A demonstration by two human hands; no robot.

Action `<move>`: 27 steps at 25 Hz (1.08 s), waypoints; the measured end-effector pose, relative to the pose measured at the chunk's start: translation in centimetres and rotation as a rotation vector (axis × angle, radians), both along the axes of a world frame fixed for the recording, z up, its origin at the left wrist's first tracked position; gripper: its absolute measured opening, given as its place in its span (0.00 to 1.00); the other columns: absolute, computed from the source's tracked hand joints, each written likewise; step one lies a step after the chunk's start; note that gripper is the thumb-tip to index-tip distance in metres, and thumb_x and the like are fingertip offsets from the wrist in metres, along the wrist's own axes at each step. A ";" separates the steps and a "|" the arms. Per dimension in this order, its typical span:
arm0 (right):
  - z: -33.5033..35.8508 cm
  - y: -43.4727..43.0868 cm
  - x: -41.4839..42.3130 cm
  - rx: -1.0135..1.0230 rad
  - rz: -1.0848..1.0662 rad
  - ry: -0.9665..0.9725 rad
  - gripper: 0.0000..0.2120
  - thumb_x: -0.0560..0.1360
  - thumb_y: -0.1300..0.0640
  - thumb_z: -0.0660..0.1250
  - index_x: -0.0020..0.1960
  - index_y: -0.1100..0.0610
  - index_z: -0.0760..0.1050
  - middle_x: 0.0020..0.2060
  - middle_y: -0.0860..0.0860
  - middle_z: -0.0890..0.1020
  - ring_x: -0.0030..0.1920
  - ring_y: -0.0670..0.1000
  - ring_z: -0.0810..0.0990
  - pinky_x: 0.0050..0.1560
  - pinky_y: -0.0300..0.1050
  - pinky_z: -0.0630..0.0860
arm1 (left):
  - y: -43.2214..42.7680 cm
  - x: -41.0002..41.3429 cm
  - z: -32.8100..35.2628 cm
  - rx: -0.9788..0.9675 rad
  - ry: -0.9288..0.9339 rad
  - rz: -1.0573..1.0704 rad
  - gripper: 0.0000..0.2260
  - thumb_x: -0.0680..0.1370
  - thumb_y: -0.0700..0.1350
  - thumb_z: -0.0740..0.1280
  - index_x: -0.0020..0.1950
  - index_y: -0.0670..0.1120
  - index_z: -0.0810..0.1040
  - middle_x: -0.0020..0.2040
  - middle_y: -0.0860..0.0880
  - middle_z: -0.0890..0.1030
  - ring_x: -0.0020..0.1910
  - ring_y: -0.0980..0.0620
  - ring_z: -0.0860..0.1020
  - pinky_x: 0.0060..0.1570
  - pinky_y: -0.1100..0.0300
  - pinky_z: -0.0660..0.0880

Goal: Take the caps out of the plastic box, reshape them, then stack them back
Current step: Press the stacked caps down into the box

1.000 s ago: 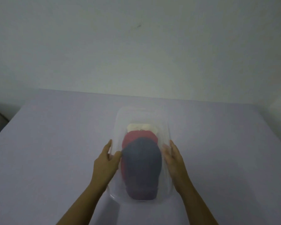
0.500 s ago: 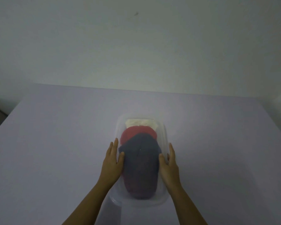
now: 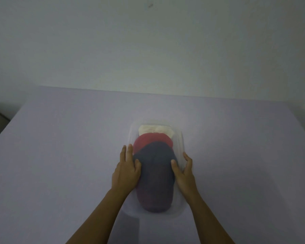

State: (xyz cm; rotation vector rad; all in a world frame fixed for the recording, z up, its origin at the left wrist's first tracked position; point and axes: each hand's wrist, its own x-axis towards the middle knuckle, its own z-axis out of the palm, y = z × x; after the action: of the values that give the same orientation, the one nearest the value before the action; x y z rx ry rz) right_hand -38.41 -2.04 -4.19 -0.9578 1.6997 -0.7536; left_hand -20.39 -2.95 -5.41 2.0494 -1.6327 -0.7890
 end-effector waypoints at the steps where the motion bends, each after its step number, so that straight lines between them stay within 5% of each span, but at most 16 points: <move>1: 0.0 -0.1 0.0 0.004 0.004 0.013 0.31 0.73 0.41 0.63 0.72 0.41 0.52 0.70 0.54 0.68 0.64 0.59 0.72 0.64 0.56 0.72 | -0.2 0.1 0.0 0.005 -0.005 -0.003 0.25 0.81 0.51 0.53 0.76 0.48 0.51 0.78 0.47 0.52 0.67 0.43 0.71 0.59 0.50 0.72; 11: 0.1 -1.1 0.5 0.029 0.073 0.236 0.31 0.78 0.42 0.55 0.75 0.43 0.43 0.69 0.56 0.70 0.65 0.62 0.71 0.65 0.53 0.68 | -1.4 0.4 -0.4 0.043 -0.072 -0.016 0.25 0.80 0.54 0.53 0.75 0.50 0.54 0.77 0.49 0.57 0.62 0.44 0.75 0.56 0.49 0.74; 15: -0.1 -1.0 0.5 -0.022 0.099 0.290 0.30 0.79 0.44 0.54 0.75 0.42 0.43 0.68 0.56 0.72 0.63 0.61 0.73 0.63 0.52 0.69 | -3.1 0.4 -0.2 -0.040 -0.178 0.019 0.14 0.80 0.53 0.51 0.59 0.47 0.67 0.67 0.46 0.70 0.55 0.44 0.76 0.47 0.50 0.76; 17: -0.3 -1.1 0.4 -0.028 0.102 0.300 0.30 0.79 0.44 0.54 0.75 0.42 0.43 0.66 0.57 0.74 0.62 0.61 0.74 0.62 0.51 0.70 | -4.5 0.4 -0.3 -0.062 -0.198 -0.023 0.10 0.81 0.48 0.52 0.55 0.44 0.68 0.72 0.44 0.65 0.64 0.42 0.71 0.53 0.47 0.75; 20: -0.8 -1.1 0.6 -0.036 0.099 0.297 0.30 0.79 0.43 0.54 0.75 0.43 0.44 0.67 0.57 0.73 0.63 0.61 0.74 0.61 0.51 0.70 | -5.8 0.5 -0.7 -0.016 -0.203 -0.161 0.22 0.79 0.44 0.53 0.72 0.41 0.58 0.78 0.44 0.49 0.77 0.44 0.50 0.72 0.48 0.58; 23: -1.5 -1.5 0.2 -0.156 0.157 0.557 0.31 0.77 0.43 0.53 0.75 0.47 0.44 0.76 0.53 0.56 0.72 0.57 0.63 0.67 0.55 0.66 | -6.1 0.5 -0.8 -0.005 -0.308 -0.217 0.29 0.78 0.44 0.52 0.77 0.43 0.44 0.78 0.44 0.42 0.77 0.46 0.40 0.74 0.50 0.44; 27: -1.3 -5.1 0.0 -0.346 0.368 0.645 0.36 0.71 0.52 0.50 0.76 0.57 0.43 0.76 0.51 0.44 0.76 0.52 0.45 0.74 0.52 0.46 | -6.5 0.0 -0.4 0.010 -0.343 -0.227 0.31 0.76 0.44 0.54 0.76 0.41 0.44 0.78 0.43 0.41 0.76 0.45 0.39 0.74 0.51 0.41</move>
State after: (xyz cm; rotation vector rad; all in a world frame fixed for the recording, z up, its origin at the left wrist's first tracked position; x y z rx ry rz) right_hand -38.37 -7.18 -5.51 -1.8487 1.8690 -0.5239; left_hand -20.39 -9.48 -5.78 2.1210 -2.0791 -0.5358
